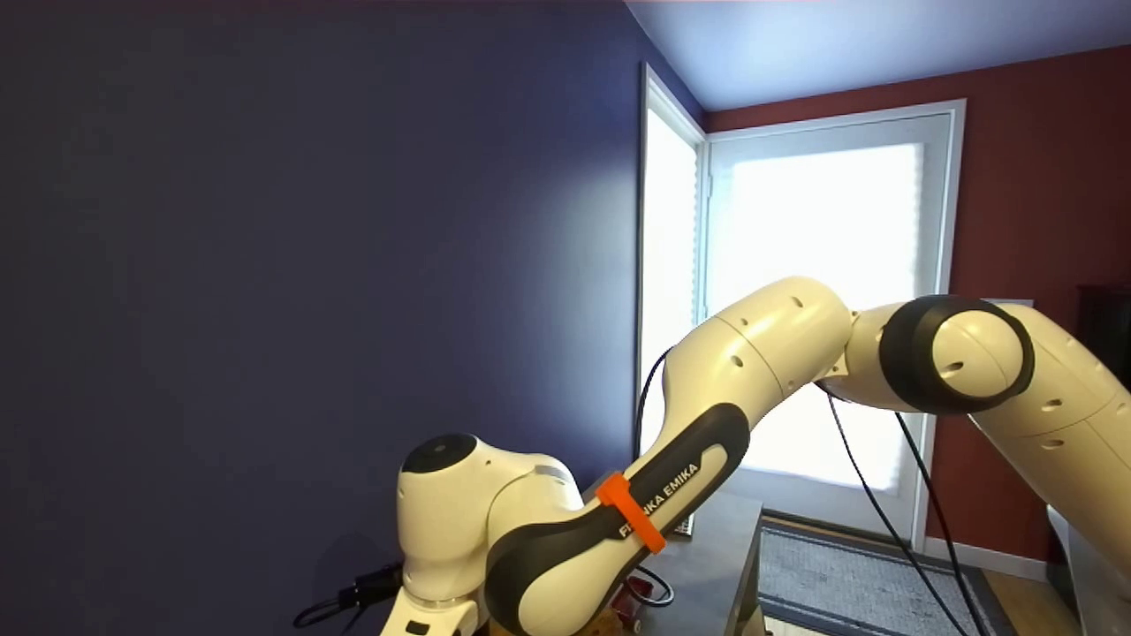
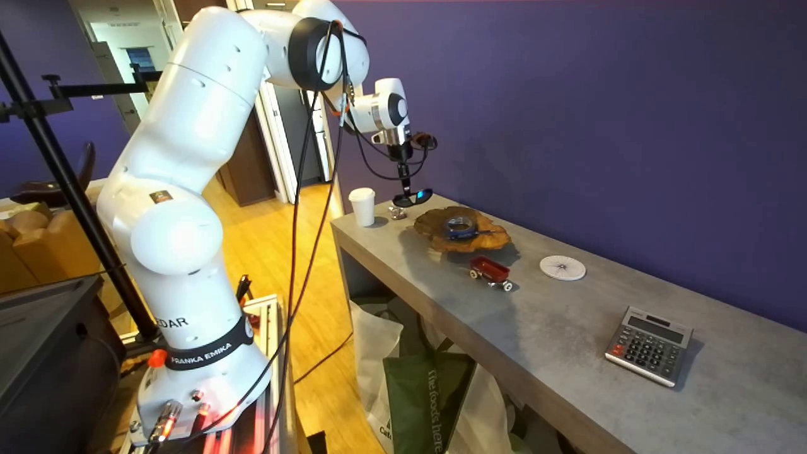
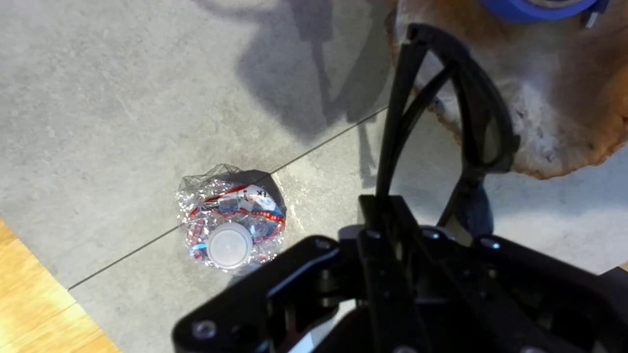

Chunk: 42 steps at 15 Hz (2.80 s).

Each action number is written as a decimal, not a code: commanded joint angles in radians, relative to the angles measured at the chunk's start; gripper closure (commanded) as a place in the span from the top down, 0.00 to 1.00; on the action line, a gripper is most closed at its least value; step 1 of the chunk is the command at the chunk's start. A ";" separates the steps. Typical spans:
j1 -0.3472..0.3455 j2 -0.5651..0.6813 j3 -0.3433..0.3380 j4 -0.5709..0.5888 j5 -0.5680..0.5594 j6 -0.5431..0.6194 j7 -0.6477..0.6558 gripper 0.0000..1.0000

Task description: Put the toy cart and the sunglasses on the table

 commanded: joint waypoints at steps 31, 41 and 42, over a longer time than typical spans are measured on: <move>0.040 0.164 -0.004 0.160 -0.015 -0.051 -0.332 0.02; 0.072 0.243 -0.008 0.234 -0.006 -0.113 -0.491 0.02; 0.075 0.249 -0.009 0.241 -0.007 -0.118 -0.500 0.02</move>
